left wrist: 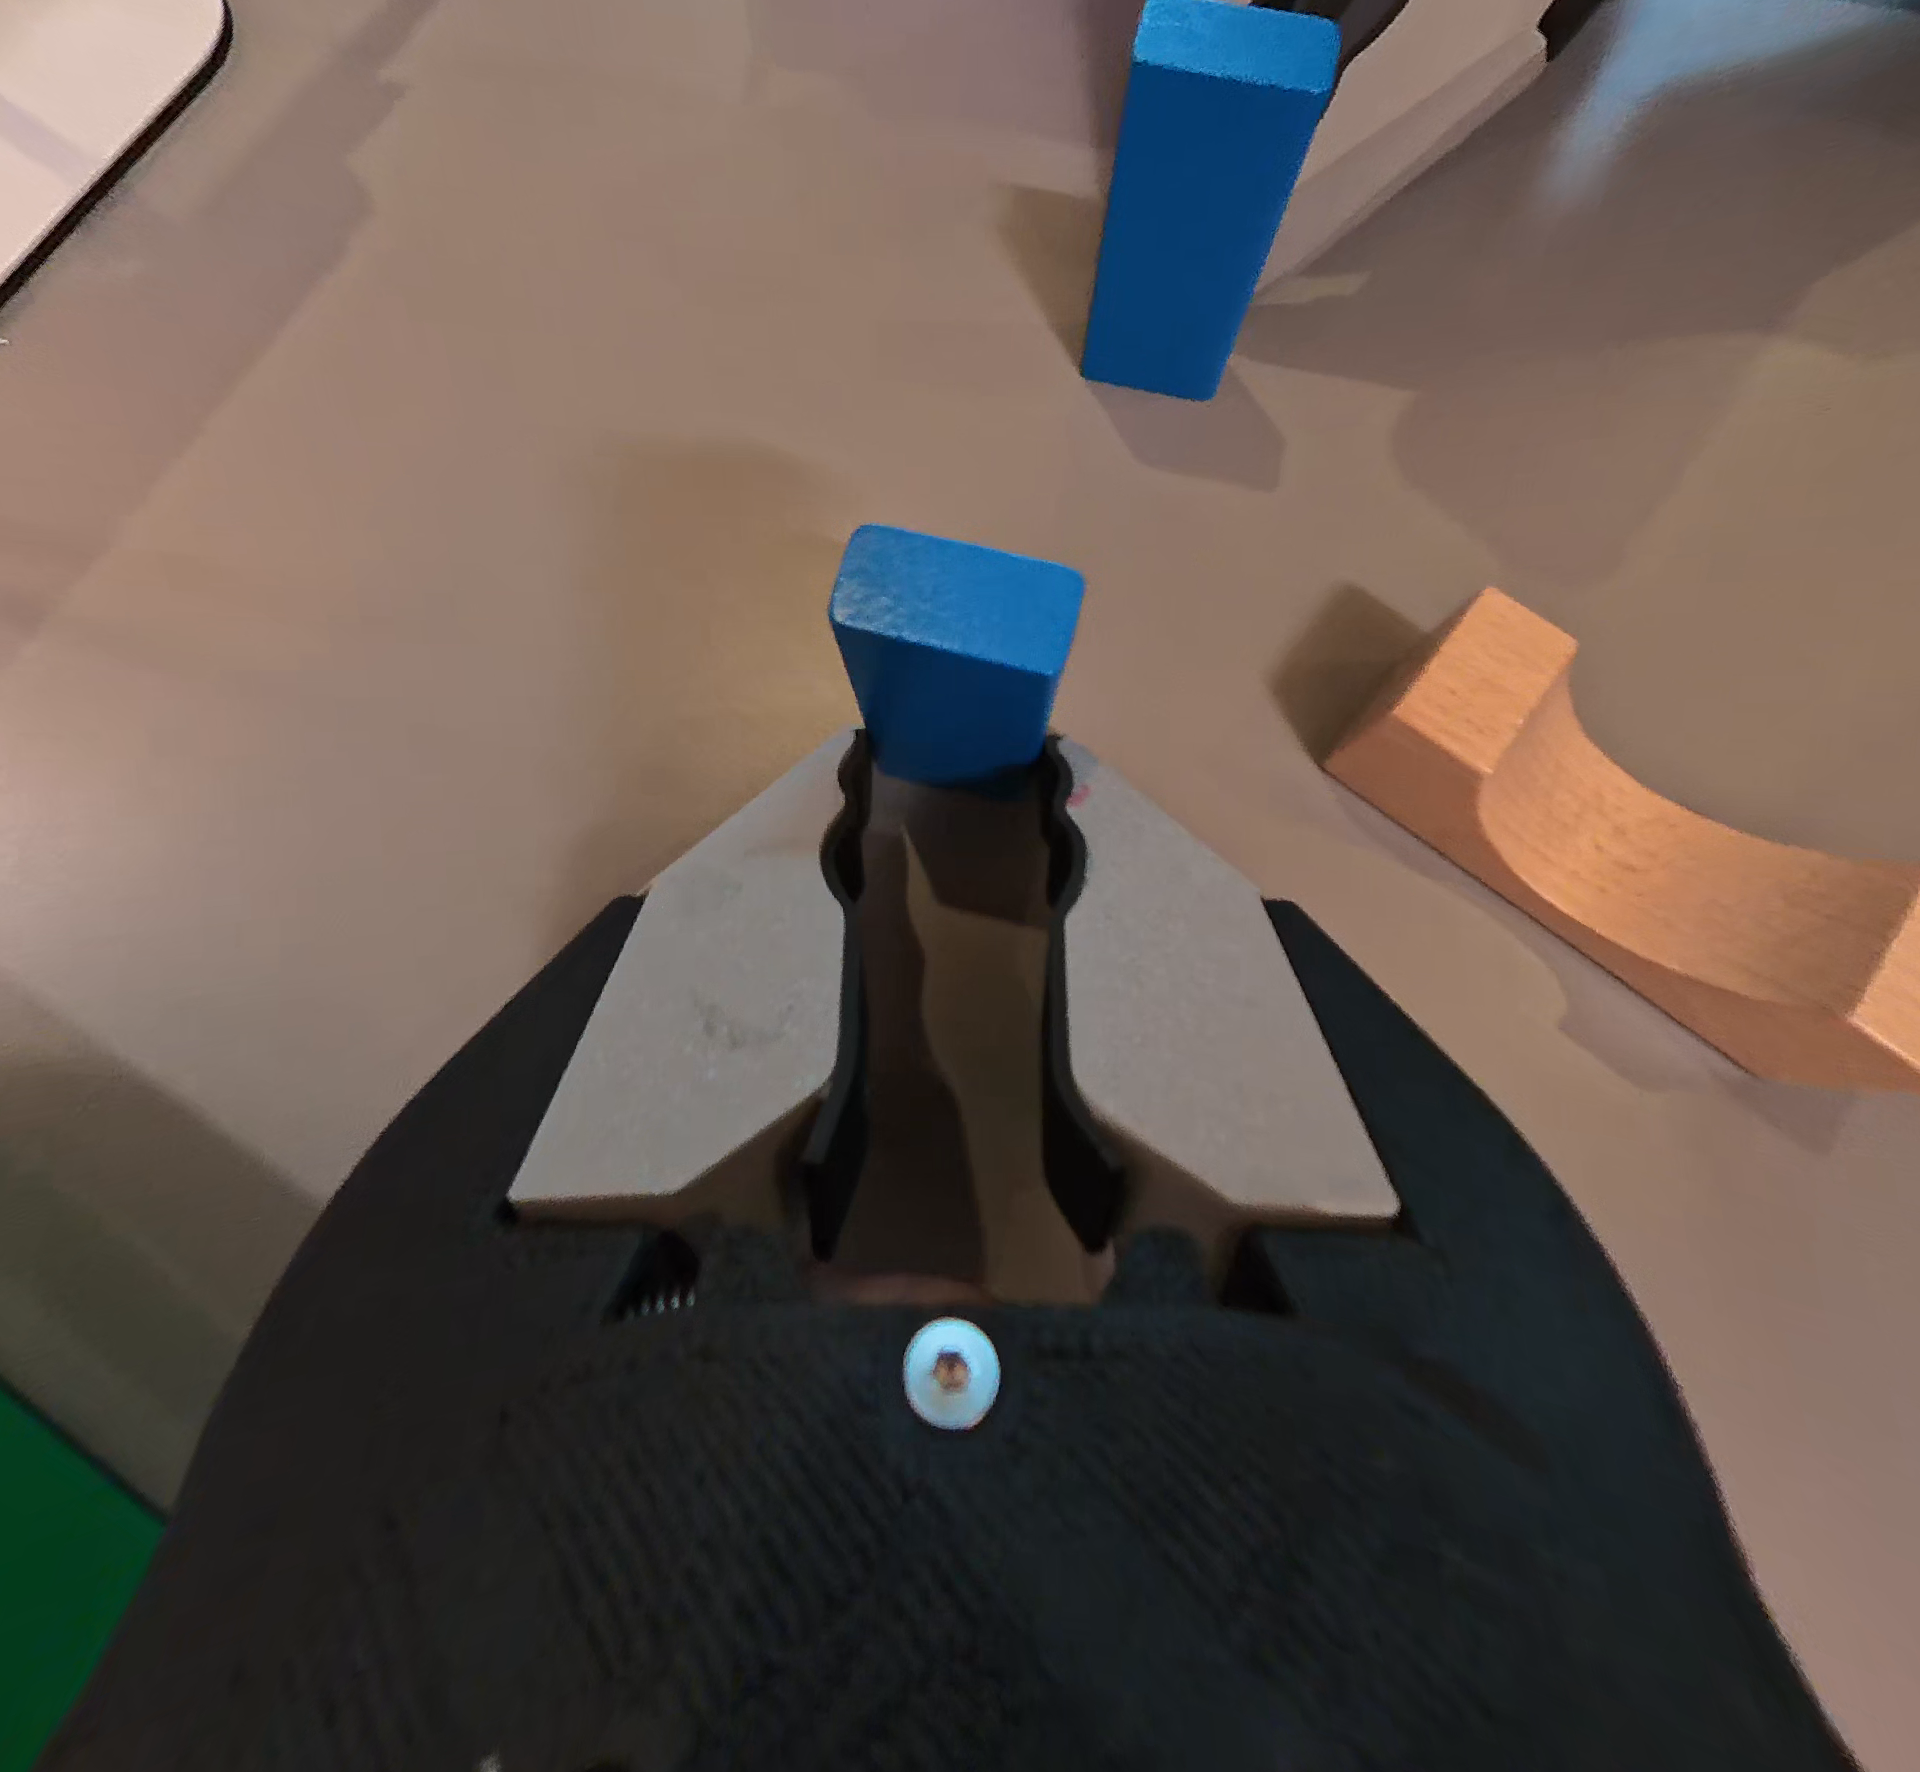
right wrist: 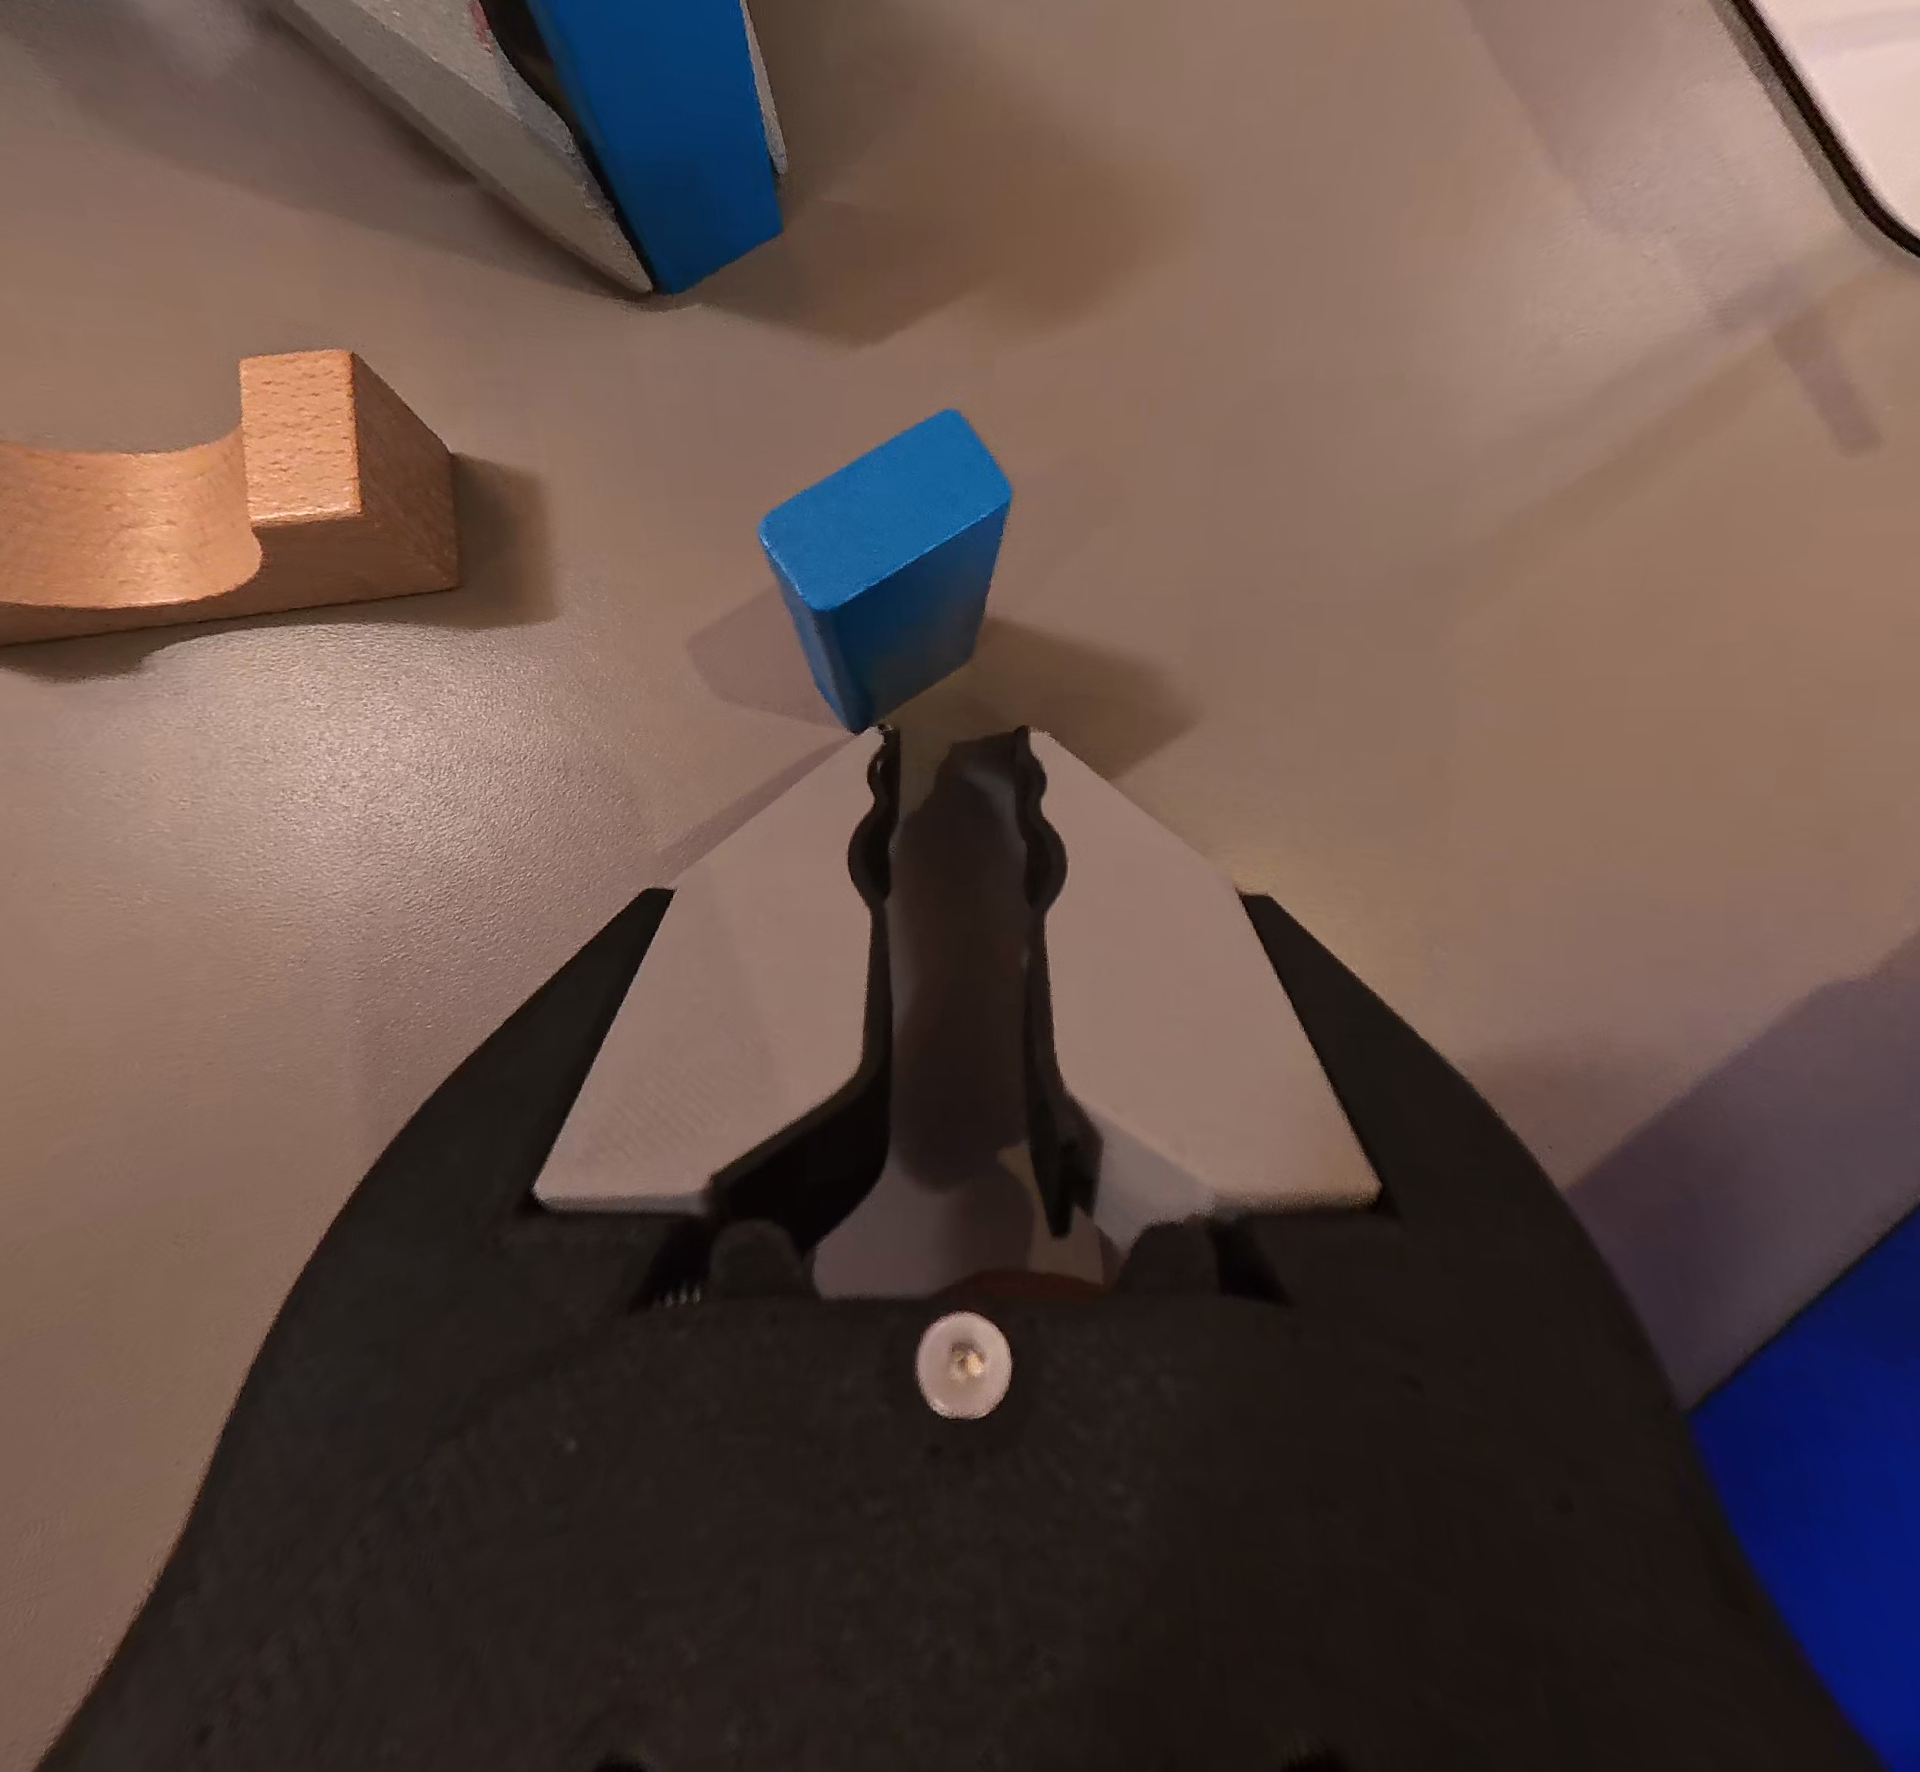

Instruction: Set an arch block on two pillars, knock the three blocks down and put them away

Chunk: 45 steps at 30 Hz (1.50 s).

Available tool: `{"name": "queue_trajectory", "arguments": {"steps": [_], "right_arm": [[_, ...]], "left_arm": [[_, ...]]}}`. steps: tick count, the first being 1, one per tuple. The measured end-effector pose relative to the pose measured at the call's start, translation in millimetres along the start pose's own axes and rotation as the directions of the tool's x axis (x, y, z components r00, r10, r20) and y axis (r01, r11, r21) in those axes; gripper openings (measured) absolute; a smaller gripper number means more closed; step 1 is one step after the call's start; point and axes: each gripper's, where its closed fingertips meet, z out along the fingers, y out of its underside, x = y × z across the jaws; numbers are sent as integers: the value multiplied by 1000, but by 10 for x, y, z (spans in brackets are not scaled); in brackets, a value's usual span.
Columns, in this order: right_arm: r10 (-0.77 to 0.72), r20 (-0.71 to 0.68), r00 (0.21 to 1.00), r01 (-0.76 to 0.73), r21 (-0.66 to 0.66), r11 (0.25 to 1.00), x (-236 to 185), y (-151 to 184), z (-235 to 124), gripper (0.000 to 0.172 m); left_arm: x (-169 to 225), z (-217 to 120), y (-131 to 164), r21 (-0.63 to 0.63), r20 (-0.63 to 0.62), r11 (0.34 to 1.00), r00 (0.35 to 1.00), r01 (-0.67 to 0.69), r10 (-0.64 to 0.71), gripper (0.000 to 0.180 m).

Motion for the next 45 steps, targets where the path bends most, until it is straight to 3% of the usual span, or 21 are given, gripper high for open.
{"name": "queue_trajectory", "arguments": {"steps": [20, 26, 45], "right_arm": [[-7, 38, 999, 7, 10, 1000, -64, -8, 4, 20], [34, -34, 999, -33, 27, 999, 100, -27, 5, 22], [23, -47, 999, -21, 32, 999, 75, -62, 54, 19]], "left_arm": [[10, 43, -33, -2, -82, 999, 996, -34, 34, 30], [-21, 45, -36, -2, -63, 999, 997, -36, 35, 30], [57, 30, -25, 0, -73, 999, 996, -54, 54, 30]]}}
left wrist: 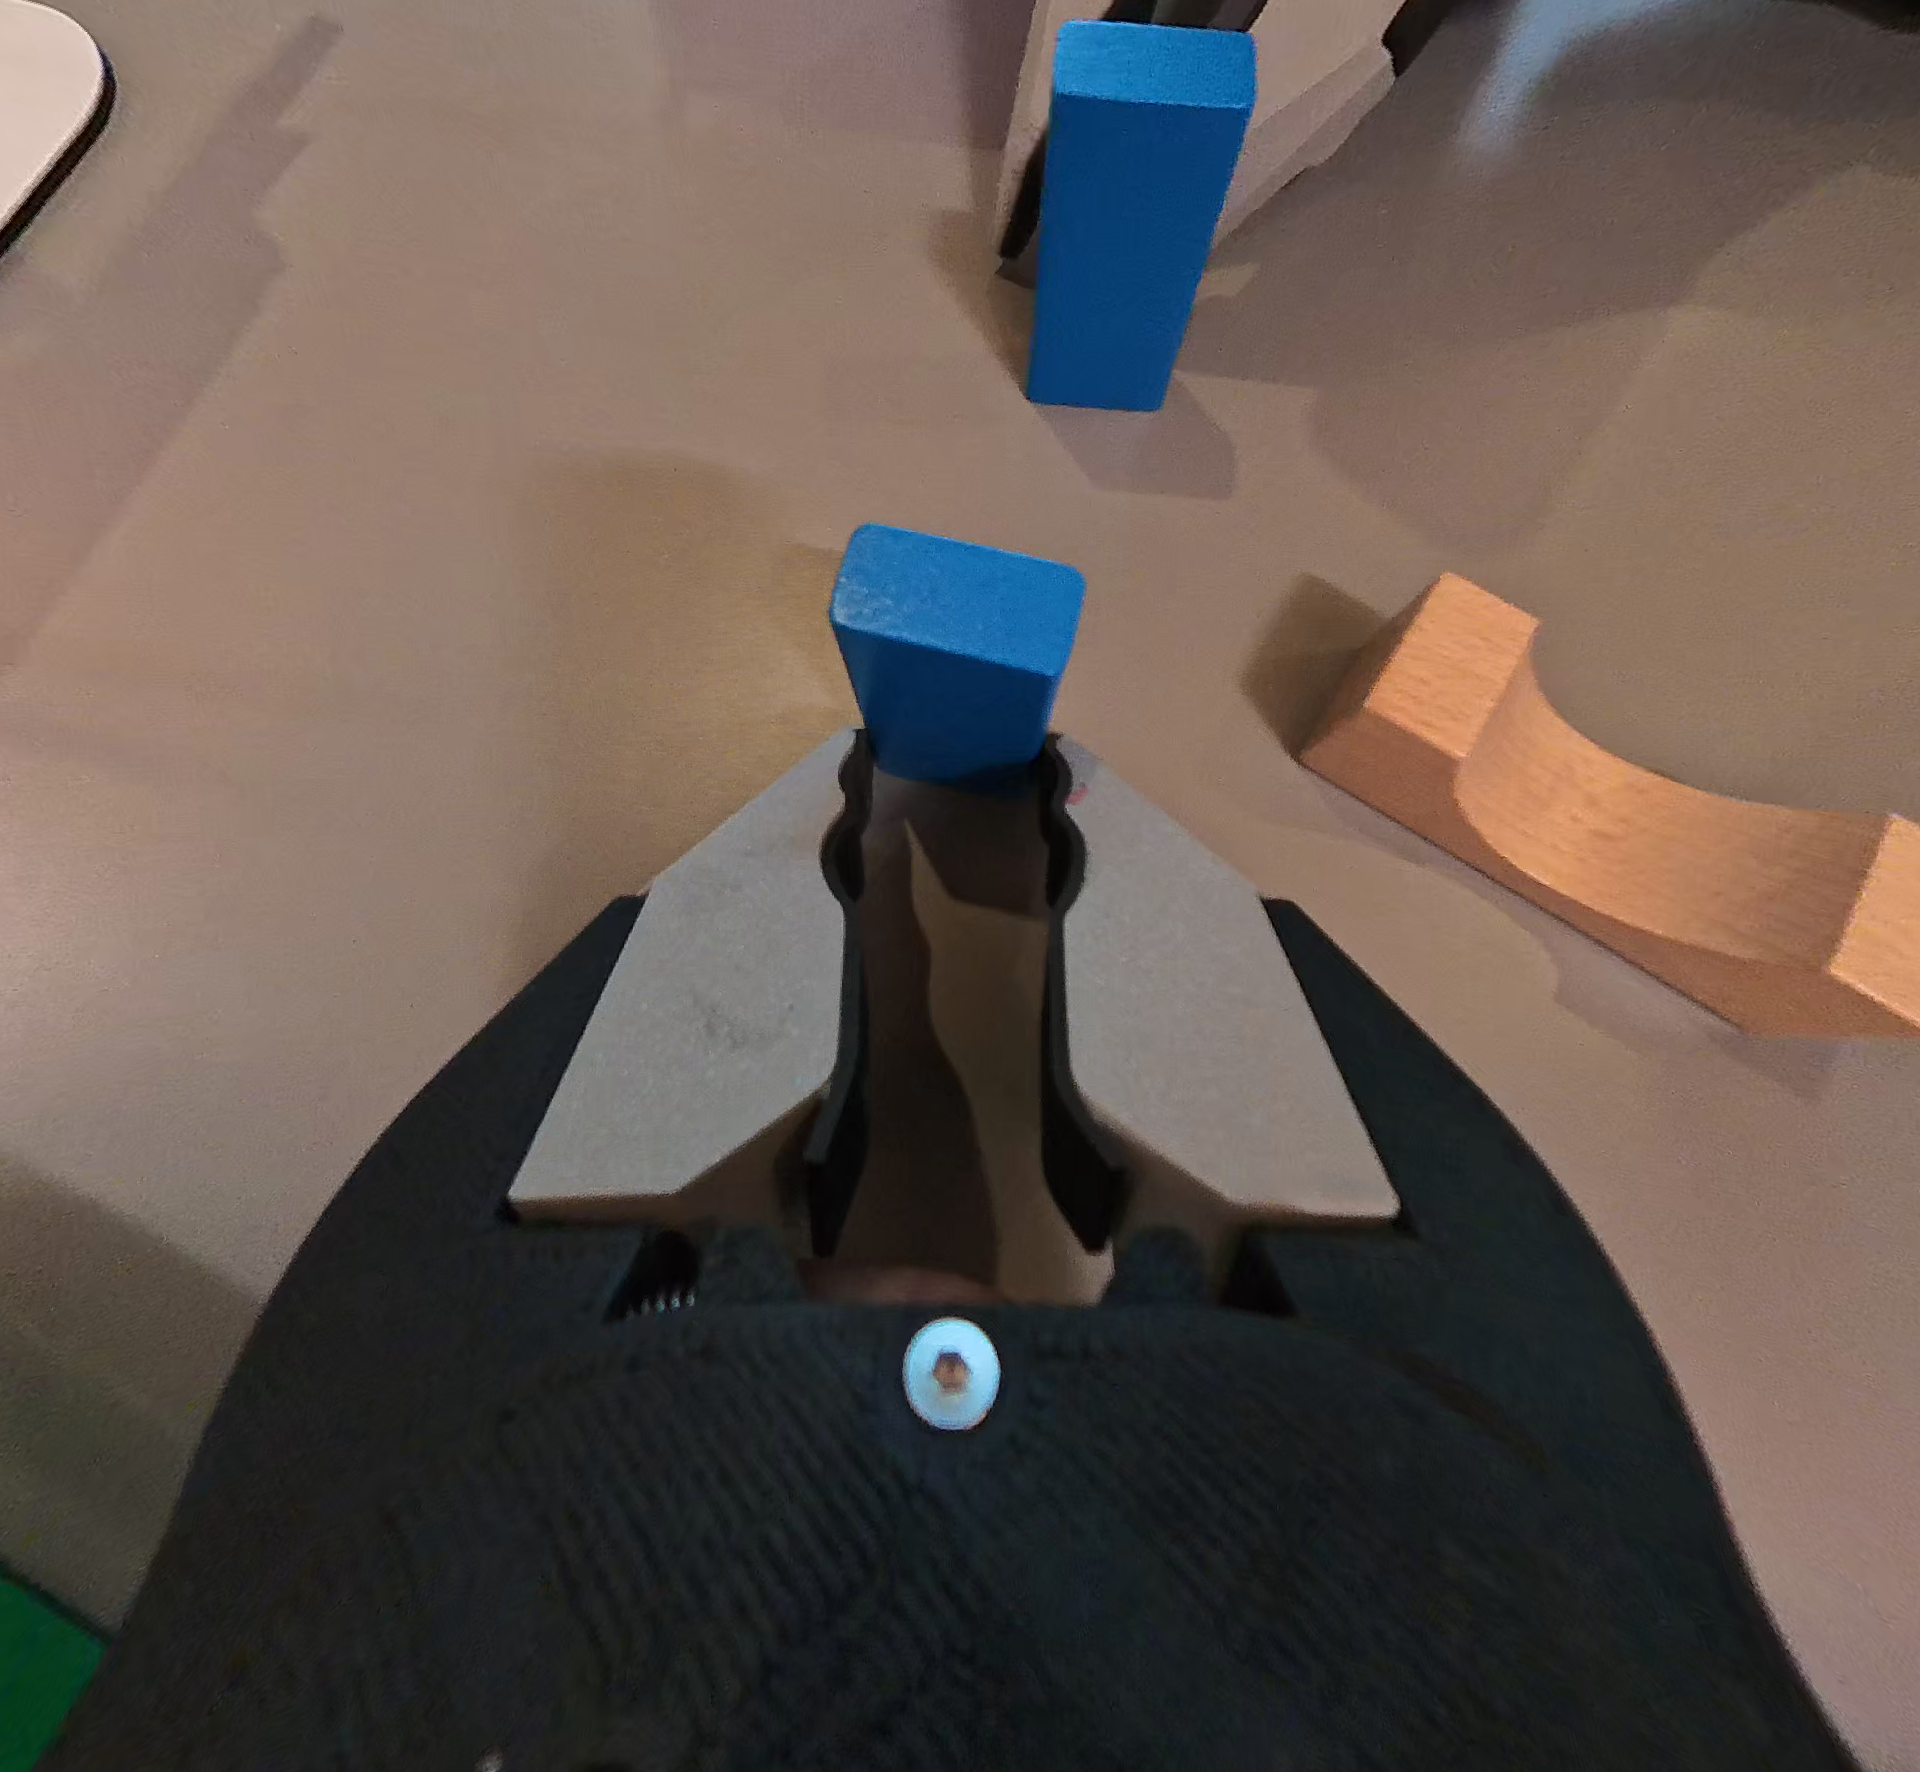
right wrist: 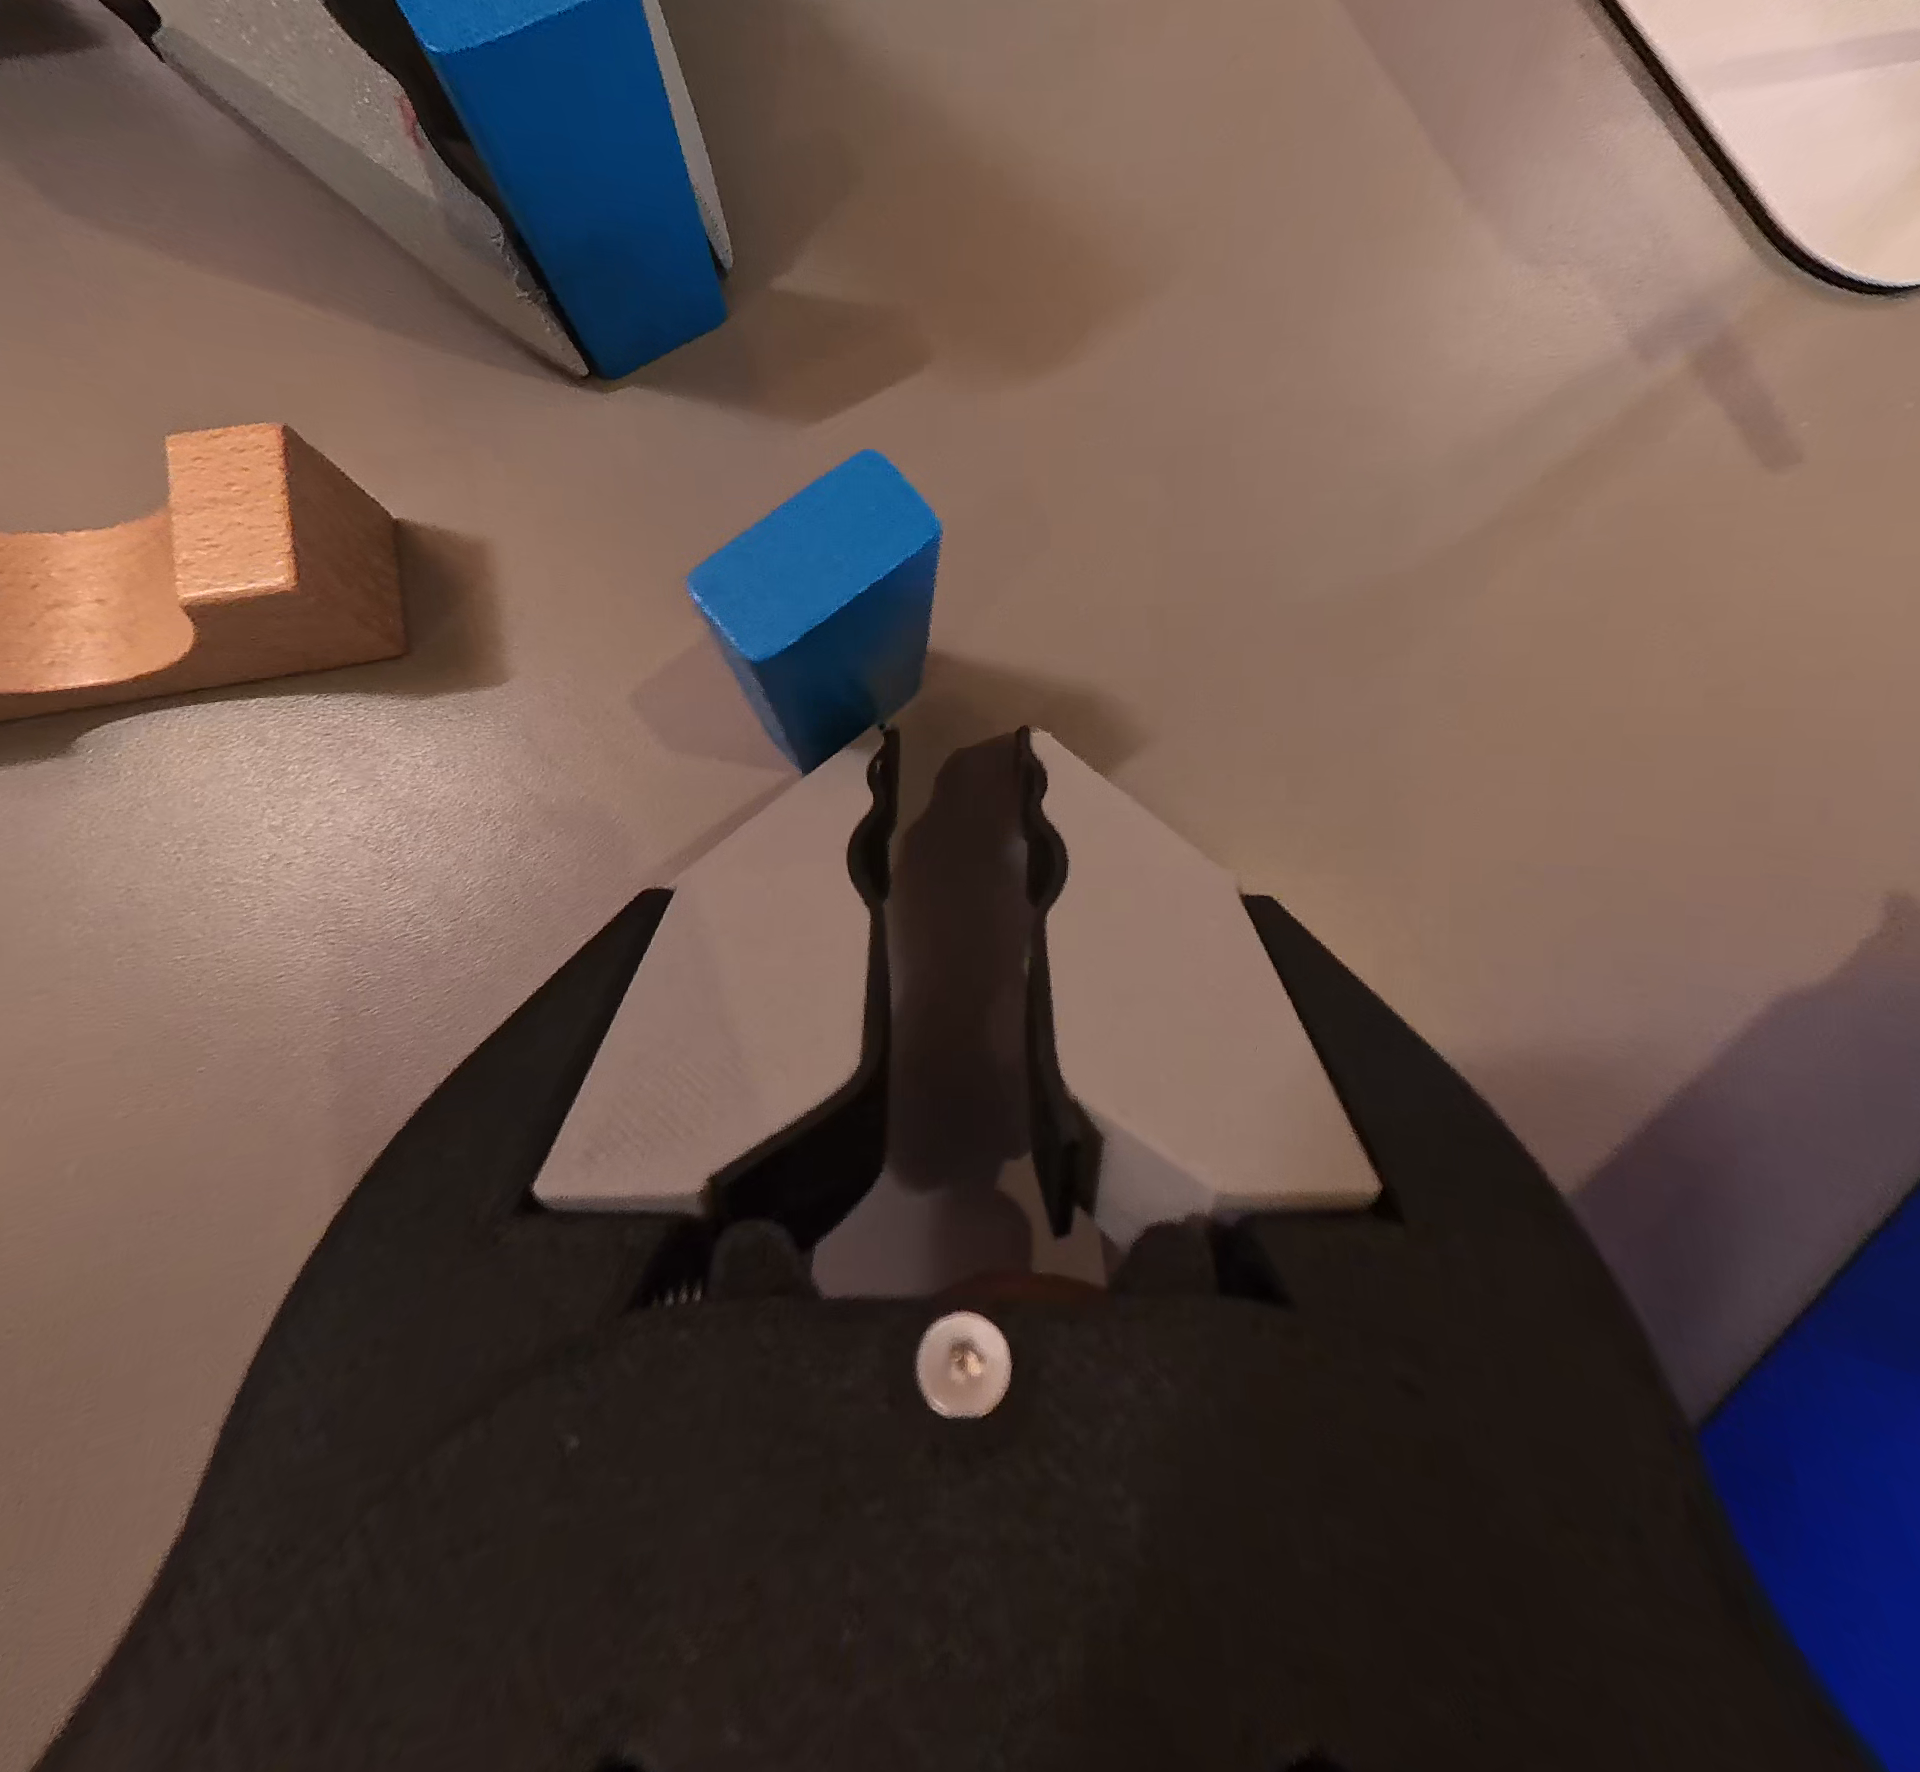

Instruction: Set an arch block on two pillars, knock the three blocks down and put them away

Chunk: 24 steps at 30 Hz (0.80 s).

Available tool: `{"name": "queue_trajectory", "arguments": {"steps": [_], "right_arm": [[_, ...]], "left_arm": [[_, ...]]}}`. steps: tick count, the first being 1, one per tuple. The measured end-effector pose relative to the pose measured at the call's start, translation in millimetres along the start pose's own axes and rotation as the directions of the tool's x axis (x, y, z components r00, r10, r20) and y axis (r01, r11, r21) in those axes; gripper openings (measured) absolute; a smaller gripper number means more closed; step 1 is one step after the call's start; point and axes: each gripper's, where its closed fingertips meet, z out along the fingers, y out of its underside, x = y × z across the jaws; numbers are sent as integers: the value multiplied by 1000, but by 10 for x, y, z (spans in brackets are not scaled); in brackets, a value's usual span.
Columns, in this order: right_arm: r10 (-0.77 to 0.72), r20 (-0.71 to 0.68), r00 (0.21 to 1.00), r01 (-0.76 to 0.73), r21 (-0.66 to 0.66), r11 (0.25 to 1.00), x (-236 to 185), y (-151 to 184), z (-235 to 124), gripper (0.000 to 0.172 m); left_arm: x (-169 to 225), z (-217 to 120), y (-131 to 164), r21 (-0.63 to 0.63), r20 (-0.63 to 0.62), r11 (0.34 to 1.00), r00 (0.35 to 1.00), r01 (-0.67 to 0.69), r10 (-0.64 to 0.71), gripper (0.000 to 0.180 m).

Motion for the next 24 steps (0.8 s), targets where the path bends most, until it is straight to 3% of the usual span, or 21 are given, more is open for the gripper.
{"name": "queue_trajectory", "arguments": {"steps": [3, 24], "right_arm": [[-24, 14, 1000, 24, -15, 1000, -52, 14, -14, 11], [-22, 56, 998, 23, -16, 1000, -140, 21, -26, 11]], "left_arm": [[25, -6, 6, 0, -3, 1000, 1000, -1, 1, 30], [28, 19, -16, -2, -34, 1000, 999, -8, 8, 30]]}}
